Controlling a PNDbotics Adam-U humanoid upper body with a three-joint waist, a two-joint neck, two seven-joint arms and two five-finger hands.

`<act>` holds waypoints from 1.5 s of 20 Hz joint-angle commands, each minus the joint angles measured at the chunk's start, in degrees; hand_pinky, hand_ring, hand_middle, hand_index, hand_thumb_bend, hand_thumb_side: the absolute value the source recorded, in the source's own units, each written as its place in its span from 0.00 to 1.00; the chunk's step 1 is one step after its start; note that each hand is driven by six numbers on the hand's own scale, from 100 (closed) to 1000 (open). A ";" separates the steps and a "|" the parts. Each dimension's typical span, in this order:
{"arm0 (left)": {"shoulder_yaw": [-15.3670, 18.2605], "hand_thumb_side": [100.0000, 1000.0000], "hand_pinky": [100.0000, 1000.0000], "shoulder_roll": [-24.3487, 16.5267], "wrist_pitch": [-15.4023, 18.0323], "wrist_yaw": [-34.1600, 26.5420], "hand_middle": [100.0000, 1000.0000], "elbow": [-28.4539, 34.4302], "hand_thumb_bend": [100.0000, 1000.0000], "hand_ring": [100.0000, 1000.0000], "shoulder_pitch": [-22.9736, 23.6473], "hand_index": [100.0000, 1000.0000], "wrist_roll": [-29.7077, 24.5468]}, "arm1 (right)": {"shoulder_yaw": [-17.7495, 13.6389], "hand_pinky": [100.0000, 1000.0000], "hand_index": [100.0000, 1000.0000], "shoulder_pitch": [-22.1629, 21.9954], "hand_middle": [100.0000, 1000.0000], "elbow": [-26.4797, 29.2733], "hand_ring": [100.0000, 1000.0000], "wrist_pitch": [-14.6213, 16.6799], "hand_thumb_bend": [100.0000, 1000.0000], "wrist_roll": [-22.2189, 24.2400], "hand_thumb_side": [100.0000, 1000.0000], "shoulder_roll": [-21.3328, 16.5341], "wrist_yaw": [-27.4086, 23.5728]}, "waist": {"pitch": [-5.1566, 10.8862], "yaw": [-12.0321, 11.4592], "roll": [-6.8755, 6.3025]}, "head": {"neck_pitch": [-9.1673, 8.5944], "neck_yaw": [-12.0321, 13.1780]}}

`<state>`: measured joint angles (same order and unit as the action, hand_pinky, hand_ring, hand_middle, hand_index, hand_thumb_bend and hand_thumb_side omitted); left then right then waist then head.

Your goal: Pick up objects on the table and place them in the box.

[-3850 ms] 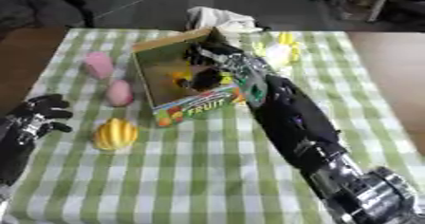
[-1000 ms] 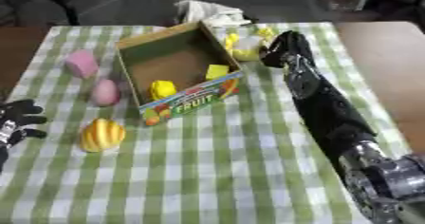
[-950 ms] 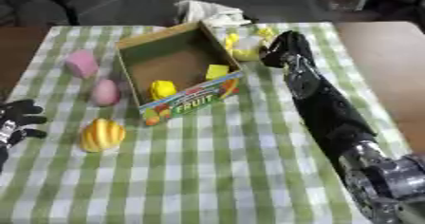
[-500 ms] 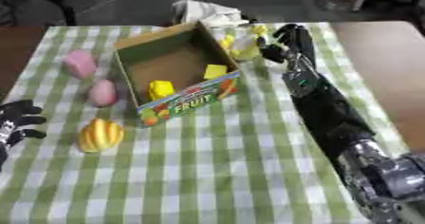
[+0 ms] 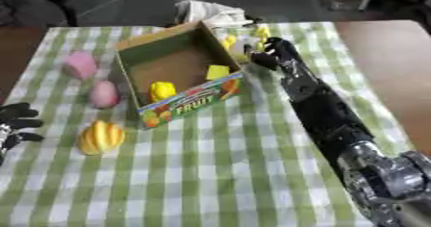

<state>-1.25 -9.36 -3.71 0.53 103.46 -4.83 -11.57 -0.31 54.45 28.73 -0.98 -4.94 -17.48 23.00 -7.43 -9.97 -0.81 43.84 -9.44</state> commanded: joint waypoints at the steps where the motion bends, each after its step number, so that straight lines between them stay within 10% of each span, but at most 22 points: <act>1: -0.04 0.59 0.58 -0.84 0.12 0.06 0.65 1.10 0.06 0.68 -0.89 0.77 -0.13 | -0.29 0.63 0.71 1.15 0.58 1.16 0.67 -1.74 0.22 -2.70 0.49 -0.88 0.74 | 0.38 -0.36 -0.10 | 0.27 -0.49; 6: -0.01 0.59 0.58 -0.82 0.14 0.02 0.65 1.10 0.06 0.68 -0.95 0.77 -0.11 | -0.10 0.57 0.49 1.05 0.41 1.20 0.55 -6.00 0.00 -10.84 0.00 -0.66 4.24 | 0.29 -0.57 -0.21 | 0.27 -0.74; 20: 0.13 0.59 0.58 -0.90 0.09 0.04 0.65 1.10 0.06 0.68 -0.83 0.77 -0.01 | 0.66 0.54 0.36 1.81 0.31 7.74 0.51 -3.55 0.00 -17.95 0.00 -2.07 3.08 | 0.62 0.76 0.10 | 0.27 -0.60; 30: 0.36 0.59 0.58 -0.88 0.02 0.28 0.65 1.05 0.06 0.68 -0.56 0.77 0.14 | 8.64 0.56 0.38 2.79 0.33 24.26 0.54 0.38 0.00 -3.27 0.00 -2.61 1.72 | 1.12 1.55 0.67 | 0.27 0.11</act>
<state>-1.22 -9.36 -3.69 0.56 103.46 -5.06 -11.59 7.03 55.76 49.76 -1.19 -10.96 -18.54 24.63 -7.22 -8.43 -0.11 43.85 -9.55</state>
